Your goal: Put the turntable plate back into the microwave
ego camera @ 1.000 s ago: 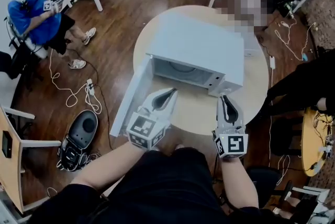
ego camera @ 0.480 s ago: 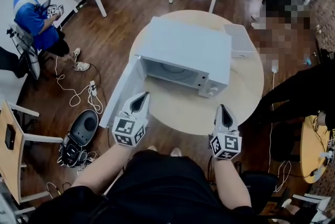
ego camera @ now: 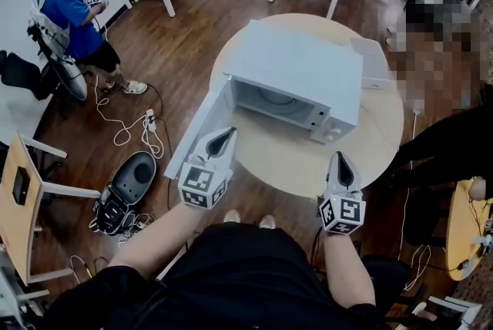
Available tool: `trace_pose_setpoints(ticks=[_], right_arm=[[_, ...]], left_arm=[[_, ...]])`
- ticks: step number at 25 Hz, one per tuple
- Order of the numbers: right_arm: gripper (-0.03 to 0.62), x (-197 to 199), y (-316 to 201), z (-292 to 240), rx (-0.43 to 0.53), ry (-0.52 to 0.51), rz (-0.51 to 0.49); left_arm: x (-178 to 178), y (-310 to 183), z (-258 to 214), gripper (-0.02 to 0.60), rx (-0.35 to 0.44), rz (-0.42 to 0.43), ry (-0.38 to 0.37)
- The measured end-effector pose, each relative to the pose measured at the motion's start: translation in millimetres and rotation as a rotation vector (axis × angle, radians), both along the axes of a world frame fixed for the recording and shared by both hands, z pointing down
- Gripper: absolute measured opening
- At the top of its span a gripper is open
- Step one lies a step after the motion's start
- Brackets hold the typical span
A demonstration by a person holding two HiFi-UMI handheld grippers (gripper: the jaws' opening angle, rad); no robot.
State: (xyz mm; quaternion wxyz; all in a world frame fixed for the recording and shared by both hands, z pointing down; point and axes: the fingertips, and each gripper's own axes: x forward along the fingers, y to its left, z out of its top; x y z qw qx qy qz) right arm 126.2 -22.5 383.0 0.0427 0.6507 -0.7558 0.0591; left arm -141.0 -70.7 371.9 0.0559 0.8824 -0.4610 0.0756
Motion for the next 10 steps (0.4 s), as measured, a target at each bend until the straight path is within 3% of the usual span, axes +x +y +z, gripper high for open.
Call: trace_pose_setpoints(ticks=[10], right_arm=[[-0.002, 9.5, -11.3, -4.1, 0.007, -0.015, 0.041]], left_arm=[[0.2, -7.4, -10.2, 0.002, 0.020, 0.009, 0.029]])
